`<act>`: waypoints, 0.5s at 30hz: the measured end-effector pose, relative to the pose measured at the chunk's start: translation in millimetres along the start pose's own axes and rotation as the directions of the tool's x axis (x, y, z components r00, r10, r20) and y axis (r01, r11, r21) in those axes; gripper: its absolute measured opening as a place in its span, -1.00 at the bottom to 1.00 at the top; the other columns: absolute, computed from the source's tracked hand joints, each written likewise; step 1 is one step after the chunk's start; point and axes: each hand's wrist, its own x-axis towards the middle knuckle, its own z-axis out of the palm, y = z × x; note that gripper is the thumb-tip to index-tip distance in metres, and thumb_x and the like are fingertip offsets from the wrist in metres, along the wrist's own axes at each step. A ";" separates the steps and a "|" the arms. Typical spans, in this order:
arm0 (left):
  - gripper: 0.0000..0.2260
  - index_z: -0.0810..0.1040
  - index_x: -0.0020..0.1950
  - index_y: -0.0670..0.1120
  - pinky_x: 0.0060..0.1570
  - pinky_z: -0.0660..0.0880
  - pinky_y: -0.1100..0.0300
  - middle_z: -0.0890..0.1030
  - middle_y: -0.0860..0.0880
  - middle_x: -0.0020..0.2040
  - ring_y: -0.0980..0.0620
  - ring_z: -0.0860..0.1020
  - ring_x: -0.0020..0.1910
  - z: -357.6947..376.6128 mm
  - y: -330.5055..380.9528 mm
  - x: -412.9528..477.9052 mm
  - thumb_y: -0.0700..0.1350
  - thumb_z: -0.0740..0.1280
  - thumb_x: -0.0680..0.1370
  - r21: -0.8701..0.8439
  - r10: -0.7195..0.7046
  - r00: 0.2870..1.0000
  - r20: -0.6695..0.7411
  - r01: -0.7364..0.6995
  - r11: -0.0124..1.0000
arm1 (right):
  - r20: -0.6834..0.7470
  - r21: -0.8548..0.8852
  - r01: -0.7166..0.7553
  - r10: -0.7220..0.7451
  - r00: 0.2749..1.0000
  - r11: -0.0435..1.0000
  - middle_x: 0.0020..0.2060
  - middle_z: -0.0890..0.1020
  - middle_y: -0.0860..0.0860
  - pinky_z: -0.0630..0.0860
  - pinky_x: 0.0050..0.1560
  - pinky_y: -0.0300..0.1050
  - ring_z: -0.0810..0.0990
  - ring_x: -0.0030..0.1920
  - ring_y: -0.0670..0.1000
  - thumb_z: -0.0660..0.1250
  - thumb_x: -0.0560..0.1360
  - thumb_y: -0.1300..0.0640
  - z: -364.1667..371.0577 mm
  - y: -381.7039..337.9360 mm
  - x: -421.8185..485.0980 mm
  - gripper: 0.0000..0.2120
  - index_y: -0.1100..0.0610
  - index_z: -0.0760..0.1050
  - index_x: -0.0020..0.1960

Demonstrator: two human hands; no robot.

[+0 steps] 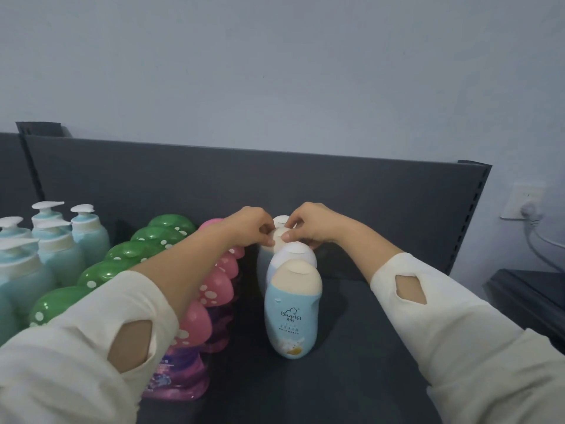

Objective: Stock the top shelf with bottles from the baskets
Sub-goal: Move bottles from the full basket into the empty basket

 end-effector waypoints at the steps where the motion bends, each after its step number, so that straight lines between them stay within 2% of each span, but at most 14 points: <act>1: -0.72 0.57 0.16 -0.16 0.12 0.48 0.05 0.62 -0.10 0.06 -0.09 0.55 0.08 -0.8 -0.3 -0.9 -0.08 0.39 0.50 -0.002 -0.002 1.000 0.004 0.002 1.000 | -0.010 -0.005 0.001 -0.001 1.000 1.000 -0.05 0.55 0.06 0.62 -0.29 -0.19 0.60 -0.18 0.02 0.42 0.48 0.11 0.7 -1.1 0.2 -0.67 0.19 0.53 0.21; 5: -0.67 0.54 0.23 -0.14 0.12 0.44 0.16 0.62 -0.07 0.12 -0.06 0.55 0.12 -1.3 2.5 -2.8 -0.07 0.38 0.51 -0.008 0.004 1.000 0.024 -0.004 1.000 | 0.009 -0.032 -0.009 0.009 1.000 0.999 -0.02 0.58 0.11 0.66 -0.23 -0.06 0.65 -0.07 0.12 0.42 0.47 0.02 -1.9 -2.4 -4.7 -0.64 0.15 0.53 0.20; 7: -0.63 0.51 0.27 -0.13 0.13 0.43 0.16 0.61 -0.06 0.13 -0.05 0.54 0.13 -0.8 4.2 -4.4 -0.04 0.39 0.50 -0.014 0.001 0.999 0.033 0.000 1.000 | 0.014 -0.064 -0.013 0.013 1.000 0.998 -0.01 0.60 0.10 0.66 -0.20 -0.04 0.67 -0.08 0.10 0.40 0.48 -0.05 -5.3 -1.9 -9.8 -0.63 0.13 0.52 0.20; 11: -0.61 0.45 0.33 -0.11 0.21 0.42 0.13 0.58 -0.07 0.18 -0.06 0.51 0.18 -3.8 9.0 -12.1 -0.04 0.35 0.53 -0.001 -0.005 1.000 -0.017 0.005 1.000 | -0.167 -0.219 0.004 -0.041 0.985 0.976 -0.11 0.65 0.00 0.65 -0.13 -0.02 0.68 -0.21 0.01 0.36 0.48 -0.10 -14.8 -3.0 -26.2 -0.76 0.05 0.54 0.01; 13: -0.66 0.48 0.29 -0.11 0.20 0.43 0.11 0.58 -0.07 0.16 -0.06 0.51 0.17 -6.6 13.1 -18.2 -0.05 0.32 0.54 -0.020 0.006 0.998 -0.064 -0.007 1.000 | -0.128 -0.156 0.035 -0.056 0.990 0.987 -0.16 0.66 0.00 0.65 -0.14 -0.04 0.68 -0.23 0.01 0.38 0.47 -0.09 -16.2 -4.9 -35.5 -0.77 0.07 0.57 -0.05; 15: -0.72 0.53 0.23 -0.11 0.17 0.45 0.11 0.59 -0.06 0.13 -0.05 0.52 0.14 -8.7 17.4 -24.8 -0.06 0.32 0.54 -0.028 0.029 0.996 -0.087 -0.032 0.999 | -0.022 -0.120 0.040 -0.043 0.999 0.992 -0.15 0.67 0.04 0.66 -0.19 -0.08 0.69 -0.19 0.06 0.41 0.44 -0.07 -14.9 -8.3 -42.9 -0.76 0.09 0.59 -0.03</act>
